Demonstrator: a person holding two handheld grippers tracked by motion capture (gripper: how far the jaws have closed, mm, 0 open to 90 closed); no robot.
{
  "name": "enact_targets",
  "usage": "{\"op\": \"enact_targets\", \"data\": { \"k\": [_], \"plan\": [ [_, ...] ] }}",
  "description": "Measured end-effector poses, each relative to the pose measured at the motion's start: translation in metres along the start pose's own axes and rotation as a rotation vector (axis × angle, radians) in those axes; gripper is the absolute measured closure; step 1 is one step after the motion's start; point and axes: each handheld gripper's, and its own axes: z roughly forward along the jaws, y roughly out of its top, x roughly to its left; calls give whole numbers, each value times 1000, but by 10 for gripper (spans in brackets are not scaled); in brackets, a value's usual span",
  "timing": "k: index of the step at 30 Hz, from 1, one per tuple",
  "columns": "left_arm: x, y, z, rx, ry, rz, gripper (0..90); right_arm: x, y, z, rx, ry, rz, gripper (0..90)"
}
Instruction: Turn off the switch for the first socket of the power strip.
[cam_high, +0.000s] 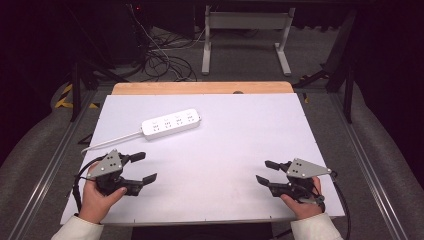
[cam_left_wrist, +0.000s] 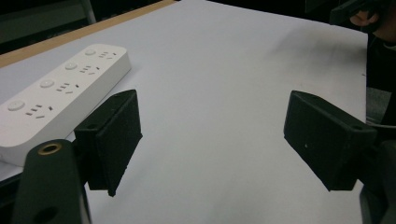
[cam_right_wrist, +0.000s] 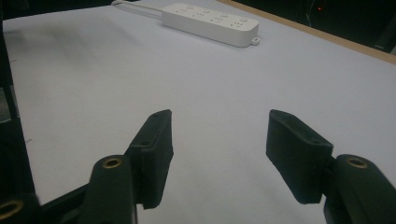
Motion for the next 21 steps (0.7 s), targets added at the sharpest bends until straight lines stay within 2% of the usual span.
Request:
{"op": "enact_targets", "data": {
  "k": [3,6,10,11,14,18,21],
  "plan": [
    [-4,-7,1,-9,17,5,198,0,0,0,-4,3,2,409],
    [-4,-17,3,-28,17,-29,198,-1,0,0,-3,4,6,403],
    [-5,-26,5,-34,50,-52,179,-1,-1,1,5,14,8,382],
    [-5,-30,6,-26,73,-37,170,-2,-1,2,6,22,12,371],
    [-4,-31,6,-23,89,-16,165,-2,-2,4,12,33,20,343],
    [-3,-32,8,-3,83,-1,164,-2,-1,4,9,36,20,301],
    [-6,-30,10,3,52,-14,164,-1,-1,4,11,35,23,294]
  ]
}}
